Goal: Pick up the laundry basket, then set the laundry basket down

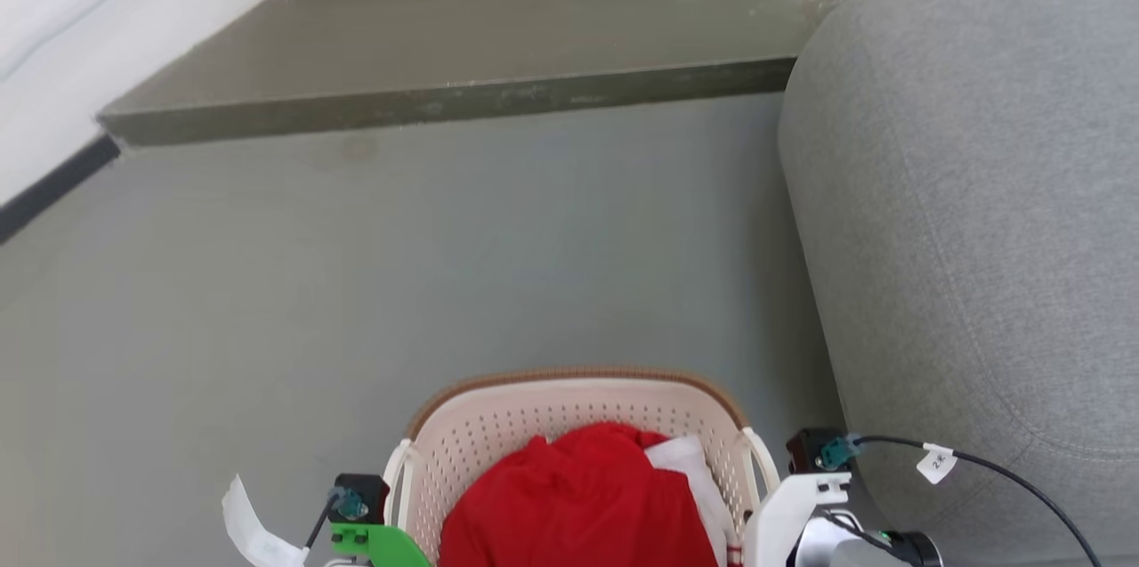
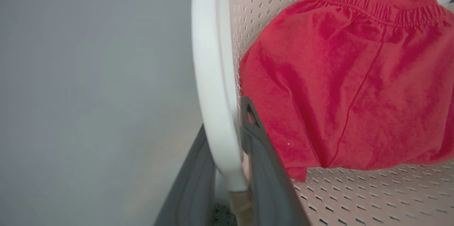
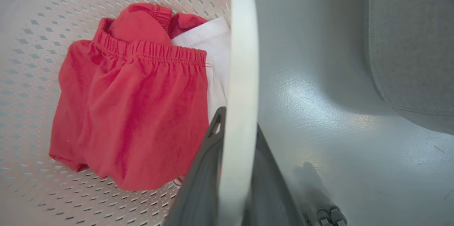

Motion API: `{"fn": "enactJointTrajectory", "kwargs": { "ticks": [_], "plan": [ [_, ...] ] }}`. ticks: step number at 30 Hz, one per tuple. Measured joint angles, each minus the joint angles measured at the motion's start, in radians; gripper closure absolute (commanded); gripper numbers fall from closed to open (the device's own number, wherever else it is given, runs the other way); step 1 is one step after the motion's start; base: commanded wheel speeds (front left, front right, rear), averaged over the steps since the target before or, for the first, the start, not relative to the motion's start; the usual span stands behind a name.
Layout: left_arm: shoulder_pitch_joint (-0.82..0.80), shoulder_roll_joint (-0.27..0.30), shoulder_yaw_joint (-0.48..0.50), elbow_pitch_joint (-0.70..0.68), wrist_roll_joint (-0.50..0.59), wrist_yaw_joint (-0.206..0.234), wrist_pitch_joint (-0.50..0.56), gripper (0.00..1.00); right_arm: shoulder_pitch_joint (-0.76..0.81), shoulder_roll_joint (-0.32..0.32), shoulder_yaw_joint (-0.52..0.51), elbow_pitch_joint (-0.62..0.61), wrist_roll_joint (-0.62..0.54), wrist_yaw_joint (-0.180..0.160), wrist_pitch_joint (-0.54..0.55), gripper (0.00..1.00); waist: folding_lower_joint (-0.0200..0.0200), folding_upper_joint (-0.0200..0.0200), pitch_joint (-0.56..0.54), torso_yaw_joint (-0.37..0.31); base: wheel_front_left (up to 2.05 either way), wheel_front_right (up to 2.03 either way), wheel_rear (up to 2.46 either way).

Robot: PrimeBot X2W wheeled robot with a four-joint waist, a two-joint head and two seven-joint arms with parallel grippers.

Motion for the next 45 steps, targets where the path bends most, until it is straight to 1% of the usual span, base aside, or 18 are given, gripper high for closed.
{"fn": "enactJointTrajectory", "kwargs": {
  "ticks": [6,15,24,45],
  "plan": [
    [0.012,0.003,-0.011,-0.006,-0.008,0.003,0.021,1.00,0.011,-0.002,0.022,-0.006,0.010,-0.015,0.021,1.00,0.0000,0.0000,-0.022,-0.003,0.00,0.00,0.00],
    [0.017,0.008,-0.029,-0.019,-0.018,0.015,0.027,1.00,0.013,-0.004,0.044,-0.010,0.025,-0.025,0.029,1.00,0.0000,0.0000,-0.037,-0.001,0.00,0.00,0.00],
    [0.040,0.011,-0.041,-0.030,-0.042,0.029,0.030,1.00,0.026,-0.005,0.063,-0.010,0.046,-0.026,0.029,1.00,0.0000,0.0000,-0.060,-0.002,0.00,0.00,0.00],
    [0.041,0.015,-0.069,-0.052,-0.062,0.054,0.038,1.00,0.025,-0.009,0.097,-0.001,0.079,-0.026,0.006,1.00,0.0001,0.0000,-0.059,0.003,0.00,0.00,0.00]
  ]
}}
